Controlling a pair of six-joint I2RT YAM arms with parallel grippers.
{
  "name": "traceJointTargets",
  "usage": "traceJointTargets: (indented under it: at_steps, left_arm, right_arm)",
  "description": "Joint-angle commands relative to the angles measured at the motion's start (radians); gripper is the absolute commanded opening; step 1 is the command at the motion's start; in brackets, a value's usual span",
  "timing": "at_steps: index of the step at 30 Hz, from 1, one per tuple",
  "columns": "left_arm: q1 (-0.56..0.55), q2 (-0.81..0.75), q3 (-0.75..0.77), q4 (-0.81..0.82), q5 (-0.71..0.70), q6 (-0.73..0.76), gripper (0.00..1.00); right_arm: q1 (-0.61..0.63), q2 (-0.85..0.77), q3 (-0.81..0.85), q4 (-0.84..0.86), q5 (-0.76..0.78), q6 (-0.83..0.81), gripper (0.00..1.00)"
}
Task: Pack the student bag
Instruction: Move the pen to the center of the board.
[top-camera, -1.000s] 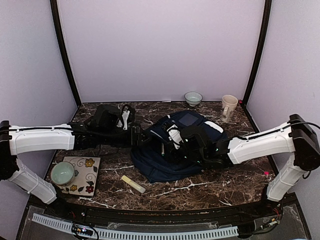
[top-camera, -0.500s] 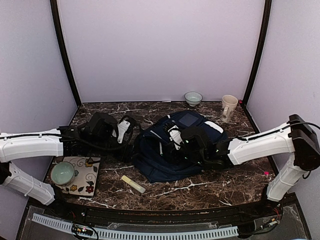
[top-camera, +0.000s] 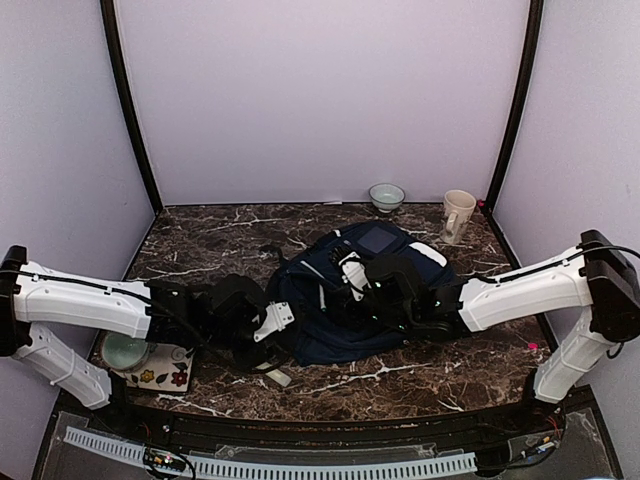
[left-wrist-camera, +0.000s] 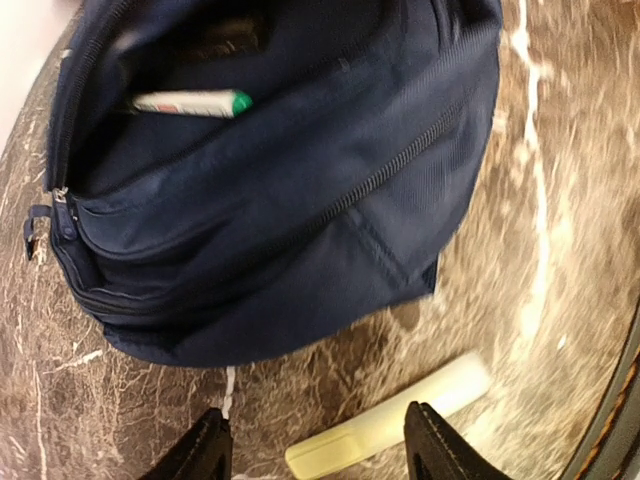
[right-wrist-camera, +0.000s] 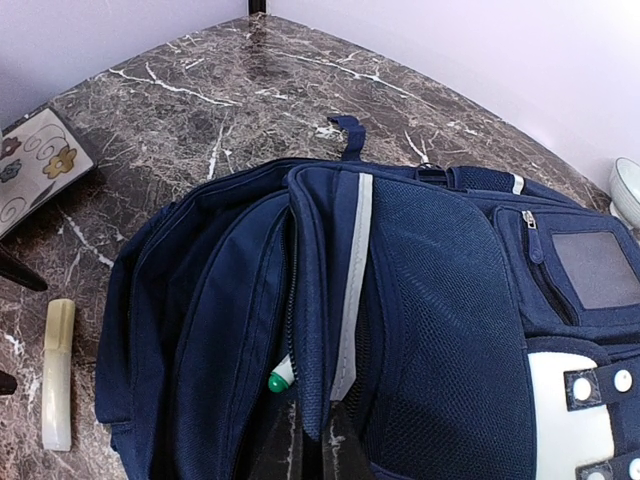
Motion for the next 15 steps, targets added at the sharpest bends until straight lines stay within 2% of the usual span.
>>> traceJointTargets:
  at_steps: [1, 2, 6, 15]
  left_arm:
    - [0.003, 0.036, 0.017, -0.145, 0.087, 0.176, 0.61]
    - [0.003, 0.048, 0.031, -0.173, 0.127, 0.19, 0.61]
    - [0.003, 0.088, 0.089, -0.247, 0.115, 0.234, 0.62]
    - [0.009, 0.112, 0.109, -0.282, 0.2, 0.351, 0.63]
  right_arm:
    - [0.006, -0.037, -0.021, 0.055, -0.018, -0.004, 0.0]
    - [0.006, -0.041, -0.027, 0.061, -0.022, -0.004, 0.0]
    - [0.006, -0.043, -0.026, 0.068, -0.052, -0.005, 0.0]
    - [0.005, -0.057, -0.073, 0.128, -0.113, 0.031, 0.0]
